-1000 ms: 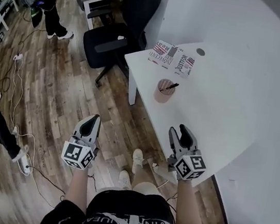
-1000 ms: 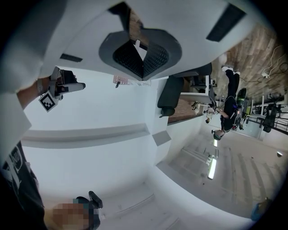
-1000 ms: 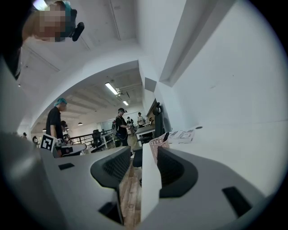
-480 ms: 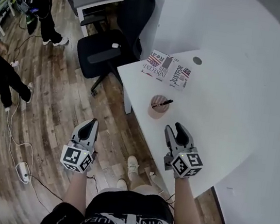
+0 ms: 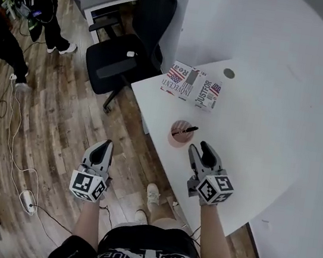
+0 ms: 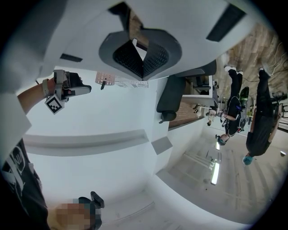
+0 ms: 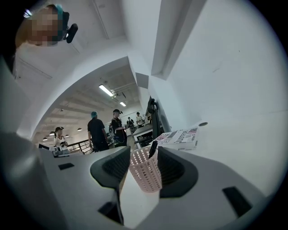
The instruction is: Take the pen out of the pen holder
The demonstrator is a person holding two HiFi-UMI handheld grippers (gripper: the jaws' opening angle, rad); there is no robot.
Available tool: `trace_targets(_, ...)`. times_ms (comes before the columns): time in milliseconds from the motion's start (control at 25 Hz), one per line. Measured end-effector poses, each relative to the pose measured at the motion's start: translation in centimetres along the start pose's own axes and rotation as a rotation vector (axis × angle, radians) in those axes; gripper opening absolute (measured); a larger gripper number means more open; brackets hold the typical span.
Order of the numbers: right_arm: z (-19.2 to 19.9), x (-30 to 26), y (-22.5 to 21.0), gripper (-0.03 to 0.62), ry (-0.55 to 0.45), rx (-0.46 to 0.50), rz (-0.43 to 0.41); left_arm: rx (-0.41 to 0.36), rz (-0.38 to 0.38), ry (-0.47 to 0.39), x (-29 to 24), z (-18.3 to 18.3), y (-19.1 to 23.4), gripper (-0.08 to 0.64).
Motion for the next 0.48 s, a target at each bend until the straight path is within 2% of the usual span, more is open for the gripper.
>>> trace_targets(480,0.0,-3.0,-2.1,0.176,0.012,-0.061,0.003,0.009,0.022,0.021,-2.9,0.9,0.0,0.014)
Point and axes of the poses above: the fingertips, and each gripper's own axes: x backward along the fingers, y to its left, z out of its underside, the point moved 8 cm from there along x, backward along the fingers, and after that the axes turned 7 degrees about -z, right-handed, at the moved point
